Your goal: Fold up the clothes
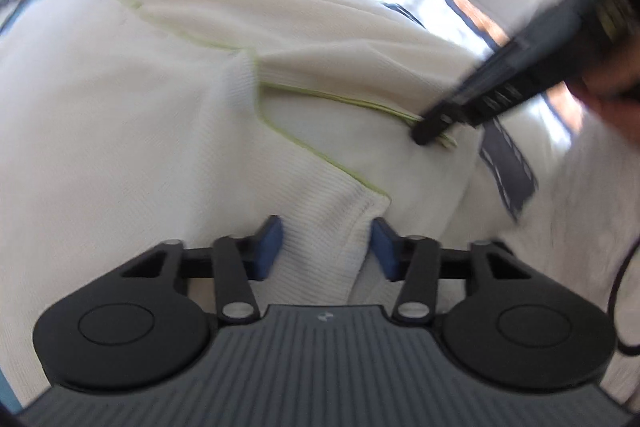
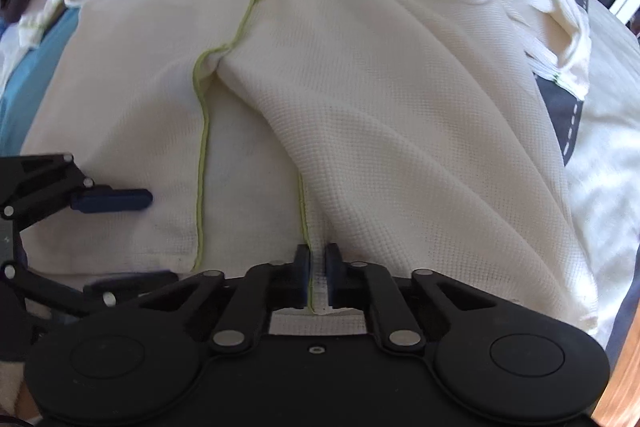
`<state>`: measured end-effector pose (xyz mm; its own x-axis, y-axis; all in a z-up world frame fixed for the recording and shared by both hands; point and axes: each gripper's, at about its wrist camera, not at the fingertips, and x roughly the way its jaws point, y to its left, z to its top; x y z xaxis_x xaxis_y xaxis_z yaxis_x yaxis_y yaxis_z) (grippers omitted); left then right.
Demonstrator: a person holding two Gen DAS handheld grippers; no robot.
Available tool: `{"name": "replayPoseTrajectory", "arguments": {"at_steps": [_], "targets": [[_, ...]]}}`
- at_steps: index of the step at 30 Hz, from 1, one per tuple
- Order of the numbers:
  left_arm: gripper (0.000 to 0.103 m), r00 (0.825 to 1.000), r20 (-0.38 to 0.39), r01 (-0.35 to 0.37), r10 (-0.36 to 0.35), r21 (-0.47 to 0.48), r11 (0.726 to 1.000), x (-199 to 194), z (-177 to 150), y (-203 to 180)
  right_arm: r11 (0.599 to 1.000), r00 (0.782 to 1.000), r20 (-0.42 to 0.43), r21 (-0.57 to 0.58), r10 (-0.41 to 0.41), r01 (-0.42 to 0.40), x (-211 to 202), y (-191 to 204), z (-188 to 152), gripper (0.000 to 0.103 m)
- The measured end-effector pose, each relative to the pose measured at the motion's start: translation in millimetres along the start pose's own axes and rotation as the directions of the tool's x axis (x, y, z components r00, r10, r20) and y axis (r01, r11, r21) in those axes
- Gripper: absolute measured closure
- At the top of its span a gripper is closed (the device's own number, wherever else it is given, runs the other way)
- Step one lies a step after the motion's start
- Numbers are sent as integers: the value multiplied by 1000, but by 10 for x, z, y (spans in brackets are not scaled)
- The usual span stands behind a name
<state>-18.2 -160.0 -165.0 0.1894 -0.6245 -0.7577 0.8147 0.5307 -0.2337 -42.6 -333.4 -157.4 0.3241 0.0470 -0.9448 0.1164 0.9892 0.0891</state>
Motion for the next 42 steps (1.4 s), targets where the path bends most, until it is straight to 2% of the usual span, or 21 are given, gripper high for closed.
{"name": "replayPoseTrajectory", "arguments": {"at_steps": [1, 3, 4, 7, 10, 12, 15, 16, 19, 22, 23, 26, 28, 31, 33, 35, 37, 38, 40, 42], "targets": [[80, 1000, 5, -1, 1, -21, 1000, -5, 5, 34, 1000, 1000, 17, 10, 19, -19, -51, -19, -12, 96], [100, 1000, 17, 0, 1, -55, 998, -23, 14, 93, 997, 996, 51, 19, 77, -78, -164, -42, -34, 96], [103, 1000, 25, 3, -2, -67, 998, -39, 18, 116, 992, 989, 72, 9, 127, -128, -230, -34, -47, 96], [103, 999, 46, 31, -28, -64, 997, -131, 50, 123, 974, 969, 101, -20, 226, -225, -360, -1, -83, 97], [103, 997, 71, 47, -44, -44, 998, -229, 77, 79, 969, 965, 90, -43, 247, -244, -393, 65, -119, 96], [103, 990, 104, 96, -91, -44, 994, -322, 92, 55, 969, 966, 83, -56, 243, -239, -364, 110, -124, 97], [103, 975, 156, 166, -158, -44, 985, -492, 105, 41, 973, 973, 61, -68, 223, -219, -244, 175, -102, 96], [103, 969, 173, 187, -177, -43, 981, -555, 107, 40, 969, 969, 58, -74, 241, -237, -241, 183, -97, 96], [103, 946, 215, 268, -244, -92, 959, -751, 87, 106, 942, 943, 61, -101, 327, -320, -281, 196, -136, 96], [103, 908, 239, 385, -345, -146, 911, -839, 51, 192, 912, 915, 56, -126, 399, -390, -337, 220, -198, 96], [103, 908, 231, 390, -350, -158, 907, -819, 44, 190, 907, 913, 45, -144, 405, -395, -329, 278, -215, 96], [103, 940, 177, 322, -293, -171, 931, -656, 16, 172, 900, 923, -34, -211, 384, -382, -248, 447, -228, 96], [103, 951, 140, 301, -276, -206, 931, -548, -14, 205, 895, 930, -96, -253, 354, -367, -176, 554, -228, 95], [102, 970, 114, 235, -215, -200, 951, -516, 8, 205, 889, 925, -101, -256, 367, -381, -211, 549, -199, 84], [100, 979, 101, 195, -178, -190, 962, -497, 96, 222, 885, 910, -16, -224, 415, -408, -387, 414, -200, 77], [98, 984, 91, 166, -152, -180, 969, -467, 301, 271, 880, 875, 120, -152, 469, -450, -617, 193, -172, 63], [95, 989, 82, 137, -125, -170, 976, -437, 505, 320, 867, 833, 254, -49, 491, -496, -828, -111, -116, 55], [92, 990, 83, 125, -112, -168, 978, -413, 651, 350, 867, 825, 311, 8, 471, -498, -916, -270, -76, 55], [85, 993, 93, 84, -72, -136, 987, -332, 991, 360, 891, 856, 370, 132, 362, -434, -995, -581, 89, 54], [67, 993, 112, 35, -25, -87, 996, -181, 1346, 324, 896, 885, 398, 258, 242, -361, -1005, -920, 279, 52]]}}
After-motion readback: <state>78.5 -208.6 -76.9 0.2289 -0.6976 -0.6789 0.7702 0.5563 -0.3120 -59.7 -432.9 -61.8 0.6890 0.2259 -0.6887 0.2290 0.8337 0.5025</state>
